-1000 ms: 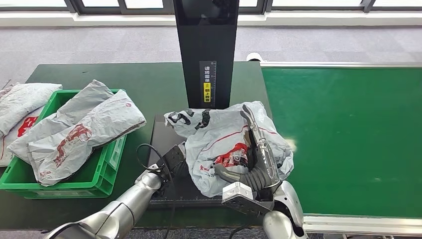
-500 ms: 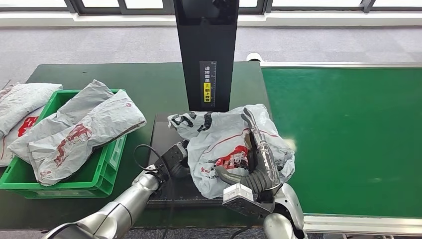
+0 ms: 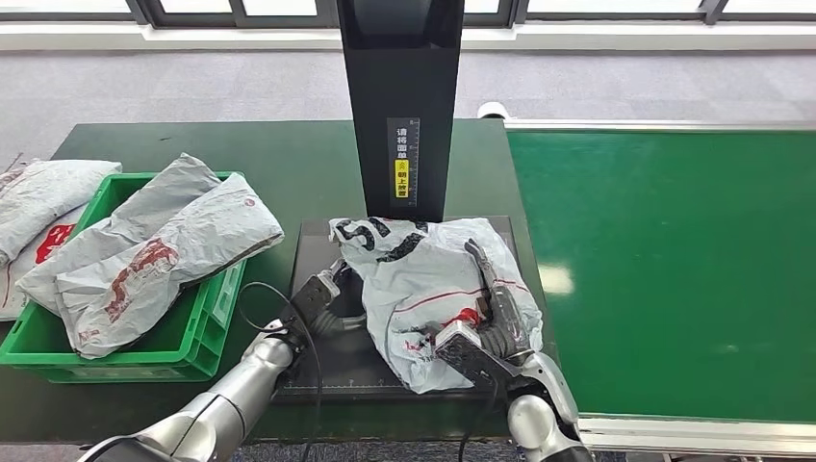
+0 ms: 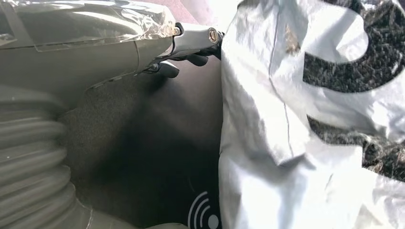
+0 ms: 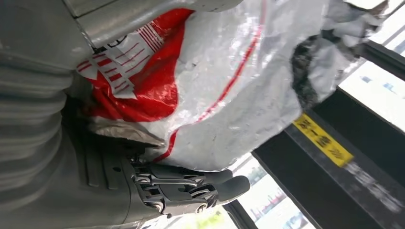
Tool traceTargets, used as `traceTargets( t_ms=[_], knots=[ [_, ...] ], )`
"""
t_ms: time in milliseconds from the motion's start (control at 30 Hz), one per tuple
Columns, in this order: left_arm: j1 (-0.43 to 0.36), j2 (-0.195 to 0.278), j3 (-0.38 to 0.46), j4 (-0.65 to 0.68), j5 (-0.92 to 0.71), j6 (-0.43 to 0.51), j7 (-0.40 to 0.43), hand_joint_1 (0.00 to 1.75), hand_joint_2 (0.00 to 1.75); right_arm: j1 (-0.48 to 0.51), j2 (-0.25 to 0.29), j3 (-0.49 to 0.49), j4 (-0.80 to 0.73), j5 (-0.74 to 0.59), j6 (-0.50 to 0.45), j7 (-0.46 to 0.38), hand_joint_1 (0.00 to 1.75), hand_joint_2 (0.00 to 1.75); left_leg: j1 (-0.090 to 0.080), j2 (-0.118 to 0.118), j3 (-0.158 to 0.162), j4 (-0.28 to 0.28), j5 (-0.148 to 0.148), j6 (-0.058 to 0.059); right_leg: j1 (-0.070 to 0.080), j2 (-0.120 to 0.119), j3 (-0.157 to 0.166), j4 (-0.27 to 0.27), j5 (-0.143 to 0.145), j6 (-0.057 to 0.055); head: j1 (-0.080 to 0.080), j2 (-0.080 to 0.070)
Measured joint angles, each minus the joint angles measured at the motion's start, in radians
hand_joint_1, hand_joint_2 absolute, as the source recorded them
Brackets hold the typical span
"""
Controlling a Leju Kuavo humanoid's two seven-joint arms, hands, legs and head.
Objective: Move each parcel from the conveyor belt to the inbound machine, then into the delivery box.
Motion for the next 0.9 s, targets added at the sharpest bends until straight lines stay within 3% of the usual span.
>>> traceTargets(
  t_ms=[500, 900],
  knots=[
    [0.027, 0.006, 0.017, -0.043, -0.028, 0.031, -0.015, 0.00, 1.75, -0.039, 0.005, -0.013, 0.140, -0.002, 0.033, 0.014, 0.00, 1.75, 0.000, 0.000, 0.000, 0.000, 0.000, 0.000, 0.000, 0.000, 0.000, 0.000, 0.000, 0.000, 0.000, 0.000],
    [0.036, -0.008, 0.016, -0.054, -0.118, -0.092, -0.043, 0.00, 1.75, -0.065, 0.012, -0.013, 0.183, -0.004, 0.046, 0.013, 0.00, 1.75, 0.000, 0.000, 0.000, 0.000, 0.000, 0.000, 0.000, 0.000, 0.000, 0.000, 0.000, 0.000, 0.000, 0.000]
  ],
)
